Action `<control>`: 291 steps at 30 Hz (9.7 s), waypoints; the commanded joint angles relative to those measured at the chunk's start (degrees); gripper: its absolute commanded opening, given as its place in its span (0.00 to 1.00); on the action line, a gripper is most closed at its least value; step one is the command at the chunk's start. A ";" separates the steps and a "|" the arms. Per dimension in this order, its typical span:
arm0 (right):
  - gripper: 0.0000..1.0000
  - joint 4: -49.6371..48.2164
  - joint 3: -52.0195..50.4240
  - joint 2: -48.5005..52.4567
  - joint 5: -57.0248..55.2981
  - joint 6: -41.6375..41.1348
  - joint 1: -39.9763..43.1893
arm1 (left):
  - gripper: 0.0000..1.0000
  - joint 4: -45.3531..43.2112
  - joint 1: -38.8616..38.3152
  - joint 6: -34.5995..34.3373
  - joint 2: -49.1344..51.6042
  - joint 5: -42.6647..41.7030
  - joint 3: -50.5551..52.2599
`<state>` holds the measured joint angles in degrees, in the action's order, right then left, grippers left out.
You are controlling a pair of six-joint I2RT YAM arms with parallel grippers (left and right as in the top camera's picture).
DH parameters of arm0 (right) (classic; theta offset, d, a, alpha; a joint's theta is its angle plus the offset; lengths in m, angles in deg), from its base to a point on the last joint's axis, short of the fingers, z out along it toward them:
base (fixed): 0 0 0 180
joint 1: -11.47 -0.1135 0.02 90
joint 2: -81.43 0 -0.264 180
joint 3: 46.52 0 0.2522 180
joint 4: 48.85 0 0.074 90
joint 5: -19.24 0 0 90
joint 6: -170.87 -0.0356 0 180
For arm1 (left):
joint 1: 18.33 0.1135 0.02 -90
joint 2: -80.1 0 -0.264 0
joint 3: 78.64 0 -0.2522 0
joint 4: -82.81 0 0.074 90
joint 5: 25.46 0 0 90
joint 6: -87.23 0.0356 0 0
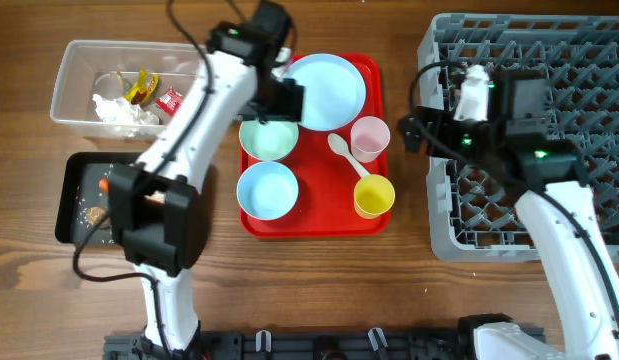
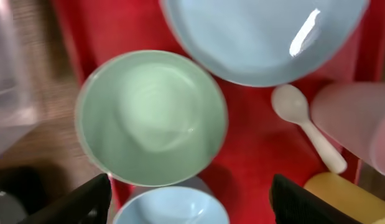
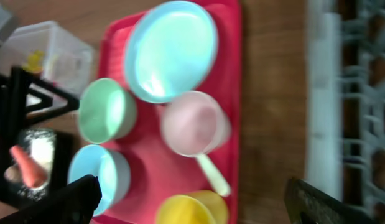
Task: Sort waste into correct bins and load items into the dishwasher rack
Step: 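Retract the left arm and reach the right gripper to the green bowl, then grasp the green bowl rim with the right gripper and lift, then lower the green bowl into the grey rack and release, then move the right gripper to the blue bowl and grasp its rim, then carry the blue bowl into the rack beside the green bowl, release, then move the right gripper back over the light-blue plate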
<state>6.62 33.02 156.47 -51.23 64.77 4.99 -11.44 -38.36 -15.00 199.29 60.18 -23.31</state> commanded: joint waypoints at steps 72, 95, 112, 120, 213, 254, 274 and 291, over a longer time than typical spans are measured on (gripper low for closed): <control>0.04 2.25 30.12 28.28 -37.88 -13.81 -22.88 | 1.00 4.13 24.11 -3.23 -10.75 0.15 0.35; 0.04 -31.26 30.10 38.25 -92.00 37.88 -3.19 | 1.00 4.13 24.11 -3.23 -10.75 0.15 0.35; 0.04 -36.41 27.32 48.00 -96.13 50.36 -3.50 | 1.00 4.13 24.11 -3.23 -10.75 0.15 0.35; 0.04 -34.58 23.50 48.13 -96.00 46.90 -4.46 | 1.00 4.13 24.11 -3.23 -10.75 0.15 0.35; 0.34 3.06 15.52 41.77 1.62 -18.25 -30.21 | 1.00 4.13 24.11 -3.23 -10.75 0.15 0.35; 0.04 35.63 25.46 24.11 -87.34 -16.85 -11.54 | 1.00 4.13 24.11 -3.23 -10.75 0.13 0.35; 0.04 9.62 9.29 25.49 -90.71 19.74 -7.13 | 1.00 4.13 24.11 -3.23 -10.75 0.15 0.35; 0.04 8.70 9.29 28.61 -89.39 20.65 -10.47 | 1.00 4.13 24.11 -3.23 -10.75 0.15 0.35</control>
<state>15.17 42.60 183.47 -141.48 84.46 -3.71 -7.29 -14.60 -17.54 188.63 60.38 -23.23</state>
